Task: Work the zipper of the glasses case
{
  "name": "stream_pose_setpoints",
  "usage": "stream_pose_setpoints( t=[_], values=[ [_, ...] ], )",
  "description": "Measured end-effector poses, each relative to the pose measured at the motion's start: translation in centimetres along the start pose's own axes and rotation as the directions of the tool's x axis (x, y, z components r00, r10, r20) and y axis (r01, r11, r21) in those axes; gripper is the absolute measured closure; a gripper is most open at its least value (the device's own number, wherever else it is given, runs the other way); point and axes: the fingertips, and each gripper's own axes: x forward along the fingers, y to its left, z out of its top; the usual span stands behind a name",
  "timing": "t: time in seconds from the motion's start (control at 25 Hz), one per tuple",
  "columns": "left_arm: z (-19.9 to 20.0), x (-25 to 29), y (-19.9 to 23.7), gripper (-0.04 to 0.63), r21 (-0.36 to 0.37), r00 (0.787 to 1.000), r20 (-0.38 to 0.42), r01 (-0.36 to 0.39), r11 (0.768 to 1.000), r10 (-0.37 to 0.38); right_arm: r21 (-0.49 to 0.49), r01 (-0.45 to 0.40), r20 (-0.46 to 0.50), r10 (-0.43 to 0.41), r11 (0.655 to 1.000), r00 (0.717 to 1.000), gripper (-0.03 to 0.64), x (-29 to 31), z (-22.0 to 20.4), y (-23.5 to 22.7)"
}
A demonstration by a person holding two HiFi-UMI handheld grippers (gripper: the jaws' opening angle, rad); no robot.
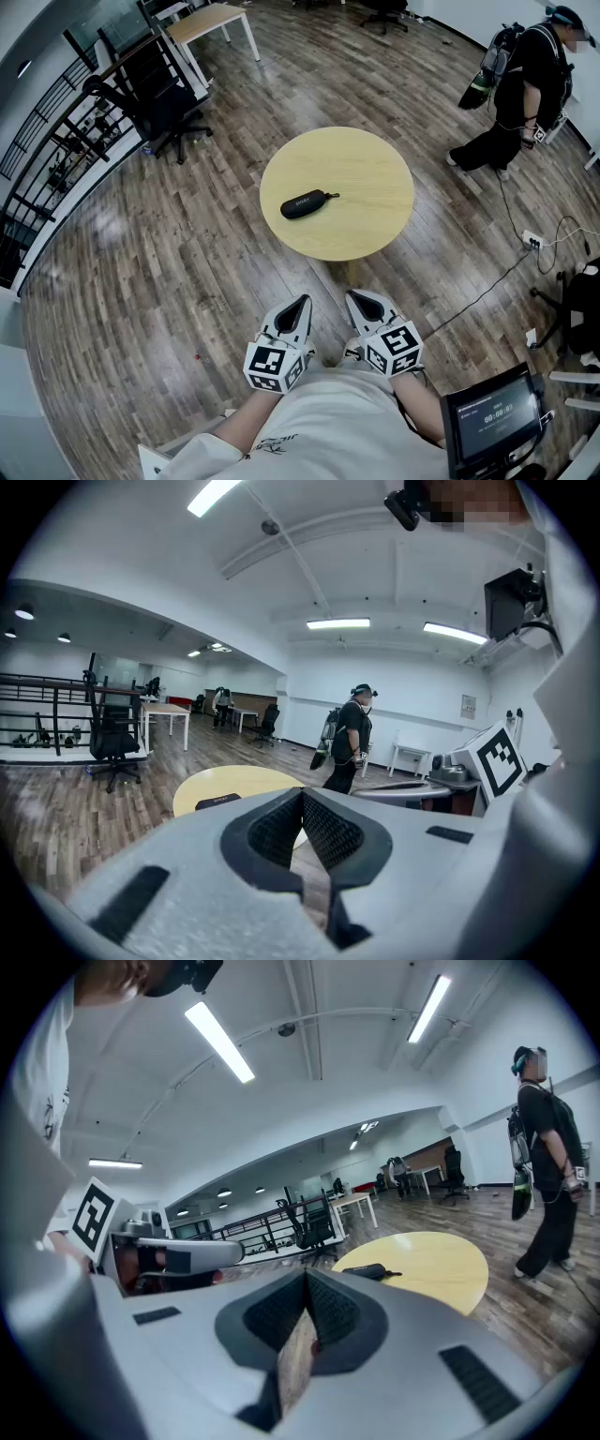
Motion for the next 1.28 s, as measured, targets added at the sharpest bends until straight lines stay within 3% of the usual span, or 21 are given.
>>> stream_pose_setpoints(
  t=[0.44, 0.64, 0.96, 1.28],
  values=[
    [0.1, 3.8, 1.1, 0.589, 0.002, 1.000, -0.014, -0.005, 1.000, 0.005, 0.030, 0.033, -0.032, -0.032, 0.999, 0.999, 0.615, 1.7, -0.5, -4.7],
    [0.9, 8.0, 5.2, 0.589, -0.020, 1.000, -0.011, 0.029, 0.999, -0.029, 0.014, 0.068, -0.044, -0.068, 0.998, 0.997, 0.615, 6.0, 0.9, -6.7],
    [6.5, 15.0, 13.7, 0.589, 0.011, 0.993, 0.040, 0.113, 0.993, -0.114, -0.045, 0.167, -0.047, -0.169, 0.985, 0.985, 0.615, 14.8, 5.8, -10.5],
    [6.7, 18.1, 17.9, 0.589, -0.005, 0.993, 0.010, 0.118, 0.993, -0.118, -0.017, 0.208, -0.076, -0.209, 0.978, 0.975, 0.615, 19.1, 6.7, -13.5]
  ],
)
